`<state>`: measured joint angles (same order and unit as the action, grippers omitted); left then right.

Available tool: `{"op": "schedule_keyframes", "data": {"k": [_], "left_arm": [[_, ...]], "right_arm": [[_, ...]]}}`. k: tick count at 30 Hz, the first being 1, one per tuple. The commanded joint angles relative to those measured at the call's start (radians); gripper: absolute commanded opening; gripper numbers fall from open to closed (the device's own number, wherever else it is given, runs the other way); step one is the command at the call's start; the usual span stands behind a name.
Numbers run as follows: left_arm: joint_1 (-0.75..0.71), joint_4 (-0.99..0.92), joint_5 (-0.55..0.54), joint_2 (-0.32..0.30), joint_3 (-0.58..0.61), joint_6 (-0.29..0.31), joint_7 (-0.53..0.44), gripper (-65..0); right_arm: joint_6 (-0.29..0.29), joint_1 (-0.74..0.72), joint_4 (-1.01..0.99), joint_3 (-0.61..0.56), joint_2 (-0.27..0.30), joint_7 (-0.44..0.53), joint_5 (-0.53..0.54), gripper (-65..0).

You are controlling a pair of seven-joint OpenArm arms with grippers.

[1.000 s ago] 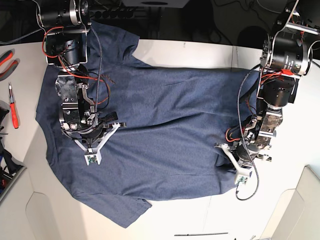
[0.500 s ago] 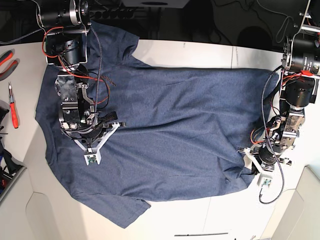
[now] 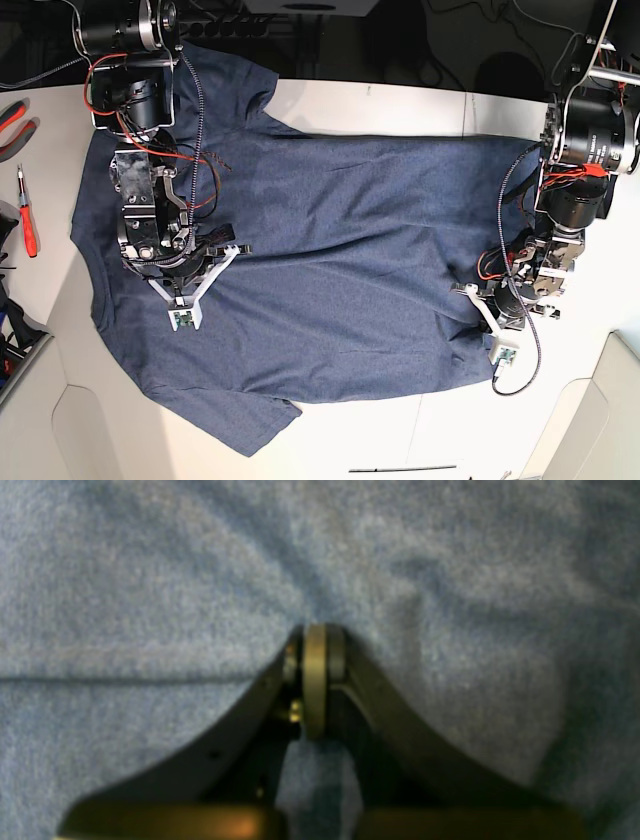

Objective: Layout the t-shirt on the table in an organized manner, then fold the t-shirt properly
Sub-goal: 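Pull the hem corner with the left gripper away from the right gripper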

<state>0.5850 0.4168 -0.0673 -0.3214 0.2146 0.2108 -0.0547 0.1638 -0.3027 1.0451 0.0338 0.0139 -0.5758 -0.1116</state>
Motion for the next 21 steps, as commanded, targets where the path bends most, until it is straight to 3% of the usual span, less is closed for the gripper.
{"op": "schedule_keyframes", "data": {"k": [1,3,5,12,16,21], "left_arm": [[0.034,0.011,-0.002,-0.005,-0.004,0.025,-0.031,-65.0],[0.031,0.012,-0.002,0.006,-0.004,0.099,-0.061,-65.0],[0.029,0.014,-0.002,0.018,-0.004,0.128,-0.099,-65.0],[0.03,0.041,-0.002,0.055,-0.004,0.142,-0.122,-65.0],[0.028,0.043,-0.002,0.058,-0.004,0.143,-0.122,-57.1],[0.0,0.043,0.036,0.058,-0.004,0.153,-0.122,-55.9]], "right_arm": [[-0.004,-0.004,-0.002,0.003,0.005,-0.053,-0.006,-65.0],[0.001,-0.004,-0.002,0.003,0.005,-0.053,0.004,-65.0],[0.001,-0.004,-0.002,0.003,0.005,-0.053,0.003,-65.0],[0.001,-0.004,-0.002,0.003,0.005,-0.053,0.003,-65.0],[0.001,-0.004,-0.002,0.003,0.005,-0.053,0.003,-65.0],[0.001,-0.004,-0.002,0.003,0.005,-0.053,0.003,-65.0]]}}
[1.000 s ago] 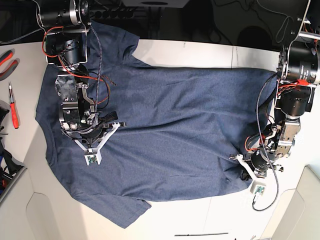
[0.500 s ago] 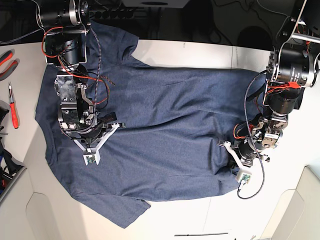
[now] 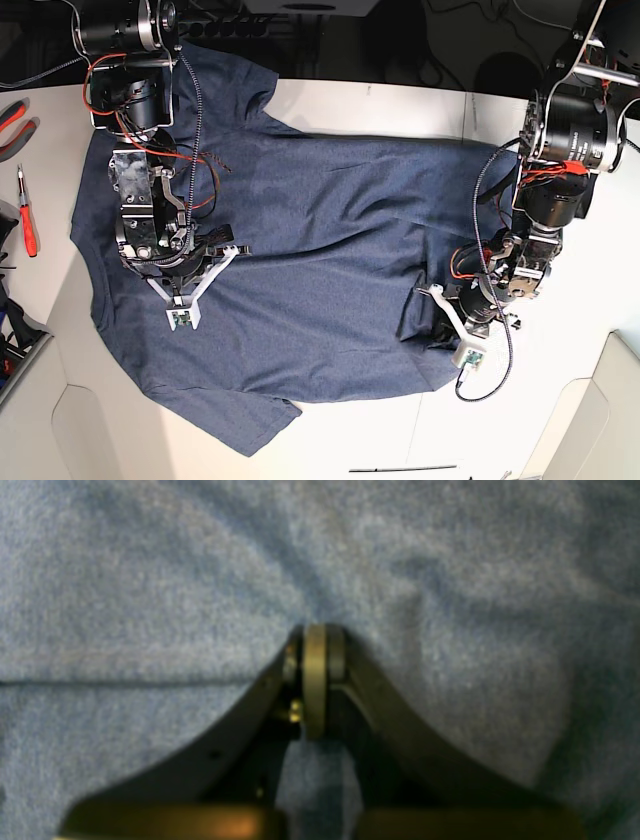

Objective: Layout the t-shirt on the table in an organized manner, then fold the t-shirt properly
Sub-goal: 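Pull the hem corner with the left gripper away from the right gripper, then release and reposition the left gripper along the shirt side edge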

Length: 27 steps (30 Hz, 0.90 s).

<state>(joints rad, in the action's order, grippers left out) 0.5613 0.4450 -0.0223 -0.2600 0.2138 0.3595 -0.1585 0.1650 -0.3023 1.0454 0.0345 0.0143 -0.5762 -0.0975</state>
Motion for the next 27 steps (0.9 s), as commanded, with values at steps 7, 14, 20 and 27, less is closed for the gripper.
{"op": "schedule_keyframes", "data": {"k": [7,14,20,27], "left_arm": [[-0.05,0.014,0.026,-0.032,-0.003,-0.095,-0.039,-55.9],[-0.057,0.014,-0.023,-0.091,-0.003,-0.094,-0.071,-55.9],[-0.058,0.014,-0.018,-0.107,-0.003,-0.141,-0.066,-55.9],[-0.057,0.025,-0.001,-0.135,-0.003,-0.211,-0.067,-55.9]], "right_arm": [[0.0,-0.004,-0.002,0.003,0.005,-0.053,-0.011,-65.0],[0.0,0.005,-0.002,0.003,0.005,-0.053,-0.011,-65.0],[0.0,0.024,-0.002,0.003,0.005,-0.052,-0.011,-65.0],[0.0,0.029,-0.002,0.003,0.005,-0.052,-0.011,-65.0]]}}
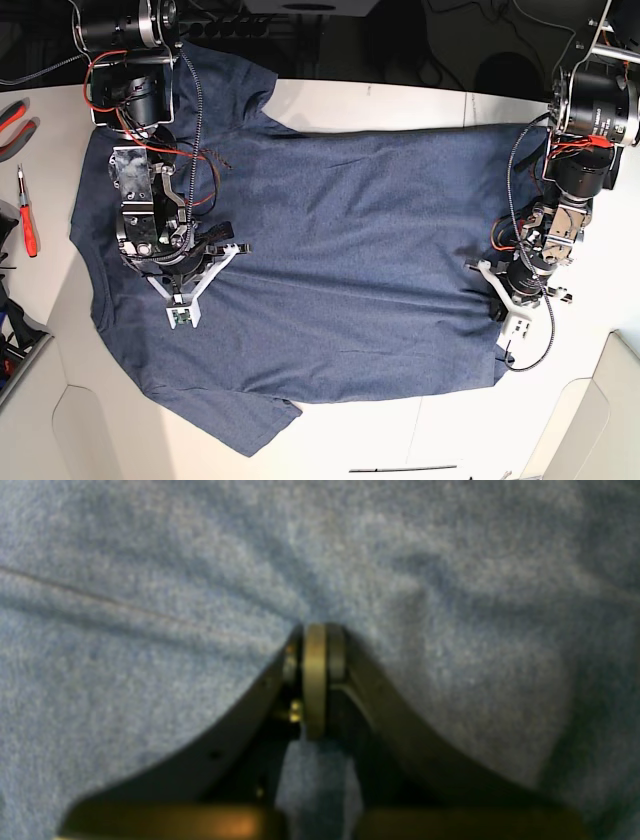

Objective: Layout the t-shirt on the table in an organized manner, then fold the t-shirt properly
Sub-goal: 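Release and reposition the left gripper along the shirt side edge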

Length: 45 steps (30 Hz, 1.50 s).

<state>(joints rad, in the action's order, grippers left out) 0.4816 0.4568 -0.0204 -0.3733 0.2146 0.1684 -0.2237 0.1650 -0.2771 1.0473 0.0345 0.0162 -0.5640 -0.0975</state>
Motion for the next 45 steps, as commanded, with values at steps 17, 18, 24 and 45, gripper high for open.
{"op": "schedule_keyframes", "data": {"k": [17,18,24,45], "left_arm": [[-0.026,0.097,-0.246,-0.056,-0.132,0.306,0.158,-56.3],[-0.036,0.097,-0.246,-0.056,-0.132,0.297,0.157,-57.0],[-0.08,0.097,-0.166,-0.057,-0.132,0.287,0.23,-62.6],[-0.074,0.204,-0.05,-0.131,-0.132,0.002,0.193,-62.6]], "right_arm": [[0.0,0.004,-0.004,0.003,0.003,-0.065,-0.011,-65.0],[0.0,0.004,-0.004,0.003,0.003,-0.065,-0.011,-65.0],[0.0,0.006,-0.004,0.003,0.003,-0.065,-0.011,-65.0],[-0.001,0.006,-0.004,0.003,0.003,-0.066,-0.018,-65.0]]}}
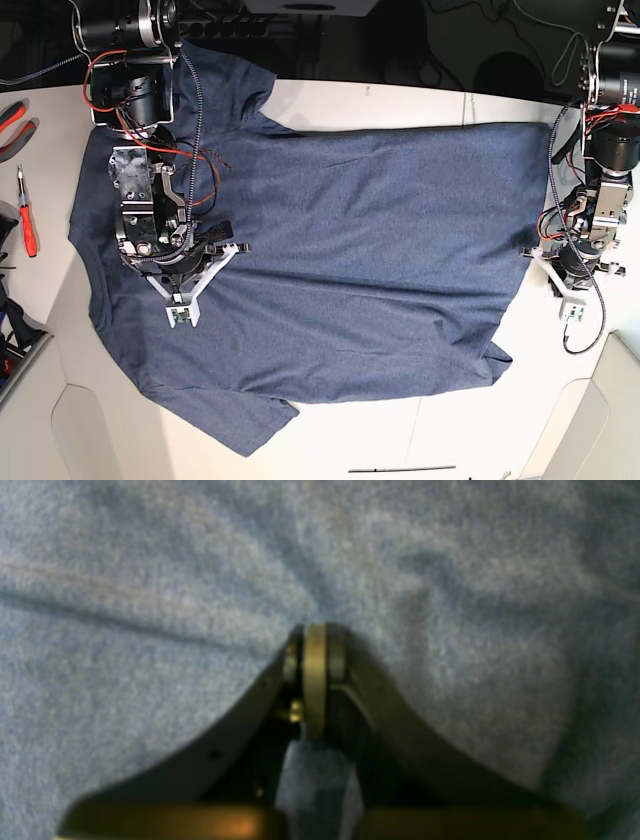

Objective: Layout the t-shirt on the table in an organized manner, then fold the t-shirt properly
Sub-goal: 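Release and reposition the left gripper along the shirt side edge, then grasp the shirt side with the left gripper and smooth it outward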

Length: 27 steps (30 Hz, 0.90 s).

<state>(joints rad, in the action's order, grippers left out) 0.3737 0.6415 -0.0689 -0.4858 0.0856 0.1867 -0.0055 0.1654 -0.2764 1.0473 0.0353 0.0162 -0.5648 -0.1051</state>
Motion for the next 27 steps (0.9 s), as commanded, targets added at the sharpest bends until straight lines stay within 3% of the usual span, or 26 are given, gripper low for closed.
{"op": "schedule_keyframes", "data": {"k": [1,6,9,11,14,16,20,24,27], "left_arm": [[0.059,0.016,-0.002,-0.014,-0.003,0.025,-0.027,-62.6],[0.188,-0.037,-0.002,0.015,-0.003,0.096,-0.021,-62.2],[0.228,-0.055,-0.002,0.015,-0.003,0.179,-0.031,-53.4],[0.23,-0.055,-0.004,0.021,-0.002,0.189,-0.076,-51.4],[0.238,-0.072,-0.006,0.054,0.002,0.17,-0.095,-51.4],[0.263,-0.14,0.01,0.09,0.022,0.112,-0.099,-51.4],[0.332,-0.314,0.074,0.156,0.096,0.033,-0.208,-51.4],[0.386,-0.346,0.089,0.192,0.168,0.019,-0.208,-51.4],[0.406,-0.345,0.089,0.227,0.202,0.043,-0.204,-51.4]], "right_arm": [[-0.001,0.005,-0.004,0.002,0.003,-0.064,-0.01,-65.0],[-0.001,0.005,-0.004,0.002,0.003,-0.065,-0.006,-65.0],[-0.001,0.005,-0.004,0.002,0.003,-0.065,-0.007,-65.0],[-0.001,0.005,-0.004,0.002,0.003,-0.064,-0.007,-65.0],[-0.001,0.005,-0.004,0.002,0.003,-0.064,-0.006,-65.0],[0.0,0.005,-0.004,0.002,0.003,-0.064,-0.003,-65.0],[0.028,0.005,-0.004,0.002,0.0,-0.064,0.02,-65.0],[0.04,0.005,-0.004,0.002,0.0,-0.064,0.019,-65.0],[0.04,0.006,-0.004,0.002,0.001,-0.065,0.019,-65.0]]}}
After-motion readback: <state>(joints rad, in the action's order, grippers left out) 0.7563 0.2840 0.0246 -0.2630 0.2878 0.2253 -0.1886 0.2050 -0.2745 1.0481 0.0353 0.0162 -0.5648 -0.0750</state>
